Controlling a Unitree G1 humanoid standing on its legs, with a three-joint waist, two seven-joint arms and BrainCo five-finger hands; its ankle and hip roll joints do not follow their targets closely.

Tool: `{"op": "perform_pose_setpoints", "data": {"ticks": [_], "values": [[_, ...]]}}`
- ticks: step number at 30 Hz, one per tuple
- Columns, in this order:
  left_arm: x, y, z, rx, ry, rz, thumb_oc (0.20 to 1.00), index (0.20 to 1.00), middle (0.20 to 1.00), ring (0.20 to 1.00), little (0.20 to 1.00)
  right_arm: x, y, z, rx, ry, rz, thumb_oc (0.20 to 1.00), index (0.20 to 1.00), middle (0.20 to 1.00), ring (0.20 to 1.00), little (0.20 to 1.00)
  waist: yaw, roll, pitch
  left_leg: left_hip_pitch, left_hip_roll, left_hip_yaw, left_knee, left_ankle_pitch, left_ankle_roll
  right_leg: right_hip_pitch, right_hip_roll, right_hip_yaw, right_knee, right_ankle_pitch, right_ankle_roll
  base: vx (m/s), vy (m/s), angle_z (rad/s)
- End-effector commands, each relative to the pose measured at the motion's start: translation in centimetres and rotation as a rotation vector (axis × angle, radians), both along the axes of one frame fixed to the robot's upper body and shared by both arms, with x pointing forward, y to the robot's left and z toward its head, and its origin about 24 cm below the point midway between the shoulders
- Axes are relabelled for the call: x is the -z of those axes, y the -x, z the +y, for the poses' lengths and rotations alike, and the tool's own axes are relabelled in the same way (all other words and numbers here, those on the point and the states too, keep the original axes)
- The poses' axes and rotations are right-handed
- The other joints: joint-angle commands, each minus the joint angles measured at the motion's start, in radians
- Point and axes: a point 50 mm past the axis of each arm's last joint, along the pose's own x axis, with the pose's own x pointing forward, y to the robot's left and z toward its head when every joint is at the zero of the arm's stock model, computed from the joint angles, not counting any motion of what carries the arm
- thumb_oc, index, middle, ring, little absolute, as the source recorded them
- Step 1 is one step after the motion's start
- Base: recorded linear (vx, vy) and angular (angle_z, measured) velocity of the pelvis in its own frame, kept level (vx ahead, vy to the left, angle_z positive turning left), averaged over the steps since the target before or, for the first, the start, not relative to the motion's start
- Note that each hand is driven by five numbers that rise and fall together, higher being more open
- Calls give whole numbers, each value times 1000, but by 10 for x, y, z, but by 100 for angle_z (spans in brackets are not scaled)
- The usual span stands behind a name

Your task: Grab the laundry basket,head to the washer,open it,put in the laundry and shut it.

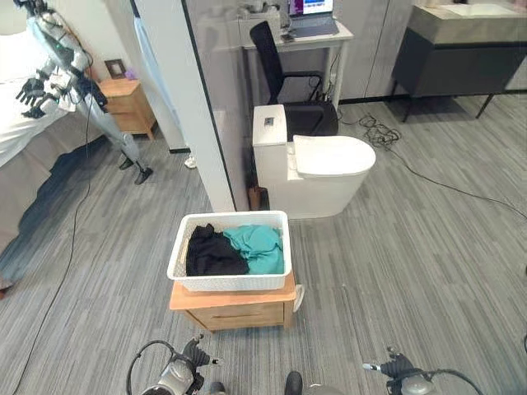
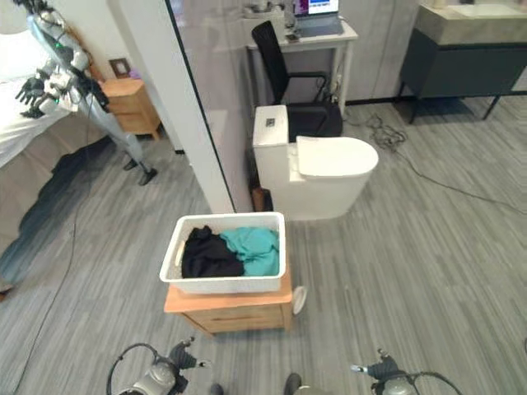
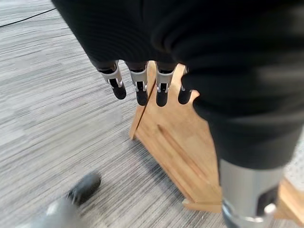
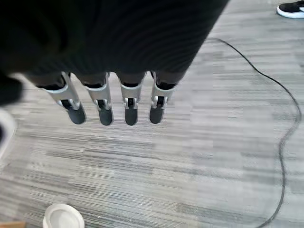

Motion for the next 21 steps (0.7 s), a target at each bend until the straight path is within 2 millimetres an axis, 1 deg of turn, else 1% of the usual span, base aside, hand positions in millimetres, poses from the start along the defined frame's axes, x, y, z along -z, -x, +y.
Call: {"op": "perform_pose_setpoints", "data": {"ticks": [1,5,7,9,10,11,12,13,14,15,17,18,19,20,21], "values": [[-8,-12,15,-33,-31,-59,1000,1000,1000,1000,1000,-11,-34,8,-25,-14,-116,1000,1000,1000,1000,1000,28,-18,28,-6,-44,32,22,-106,79,48,-222,119,29,-11,196,22,94,-23],[-8,-7,26,-62,-58,-55,1000,1000,1000,1000,1000,-11,-35,10,-19,-17,-131,1000,1000,1000,1000,1000,28,-23,25,-10,-63,44,5,-122,88,34,-244,119,-1,24,222,-4,93,-7],[-9,-7,30,-72,-68,-56,1000,1000,1000,1000,1000,-12,-36,10,-15,-17,-137,1000,1000,1000,1000,1000,27,-25,25,-13,-67,46,5,-124,91,30,-248,118,-4,30,226,1,76,-2],[-11,-7,37,-79,-81,-64,1000,1000,1000,1000,1000,-15,-39,6,-2,-8,-161,1000,1000,1000,1000,1000,27,-30,29,-17,-76,53,5,-130,97,25,-262,117,-8,44,239,14,122,-13],[-12,-9,36,-38,-101,-68,1000,1000,1000,1000,1000,-81,-163,71,-207,-44,-493,1000,1000,1000,1000,1000,54,-35,24,-26,-83,46,5,-122,102,26,-270,110,-14,57,238,11,104,-12],[-20,-9,47,-77,-104,-148,1000,1000,1000,1000,1000,-49,-83,37,-129,-58,-417,1000,1000,1000,1000,1000,39,-36,44,-19,-89,52,5,-133,105,22,-278,117,-8,56,253,-43,75,-8],[-29,-17,59,-114,-110,-194,1000,1000,1000,1000,1000,-55,-66,27,-148,-41,-439,1000,1000,1000,1000,1000,26,-41,48,-32,-90,62,5,-125,106,-1,-276,129,-6,71,253,-38,85,7],[-45,-22,83,-179,-123,-270,1000,1000,1000,1000,1000,-61,-40,3,-92,-27,-433,1000,1000,1000,1000,1000,1,-52,65,-22,-91,79,5,-135,104,-6,-277,145,-4,74,262,-75,68,10],[-55,-20,103,-247,-138,-305,1000,1000,1000,1000,1000,-74,-35,-7,-108,-6,-473,1000,1000,1000,1000,1000,-15,-61,70,-28,-91,93,5,-135,104,-19,-278,160,-6,82,265,-25,85,8],[-60,-17,110,-258,-140,-327,1000,1000,1000,1000,1000,-79,-30,-13,-94,-8,-492,1000,1000,1000,1000,1000,-18,-65,71,-28,-93,95,5,-137,105,-22,-280,165,-6,86,268,-19,70,-7],[-76,-14,119,-263,-129,-415,1000,1000,1000,1000,1000,-89,-29,-17,-59,-26,-558,1000,1000,1000,1000,1000,-18,-70,73,-38,-99,94,5,-138,108,-29,-292,165,-11,97,276,8,69,-43],[-90,-16,125,-256,-139,-474,1000,1000,1000,1000,1000,-100,-29,-16,-64,-35,-610,1000,1000,1000,1000,1000,-19,-72,74,-45,-102,93,5,-140,110,-34,-298,164,-14,103,280,5,59,-45],[-99,-16,129,-239,-147,-502,1000,1000,1000,1000,1000,-101,-24,-17,-56,-42,-609,1000,1000,1000,1000,1000,-18,-74,73,-48,-103,93,5,-140,111,-37,-301,161,-15,107,280,6,37,-21],[-99,-16,129,-239,-148,-500,1000,1000,1000,1000,1000,-101,-23,-17,-56,-43,-607,1000,1000,1000,1000,1000,-18,-75,71,-49,-104,93,5,-140,111,-37,-301,161,-15,107,280,26,42,-3],[-130,-14,150,-222,-184,-582,1000,1000,1000,1000,1000,-120,-18,-25,-79,-18,-645,1000,1000,1000,1000,1000,-18,-81,68,-54,-104,97,5,-145,111,-43,-305,158,-17,112,280,0,0,0]]}}
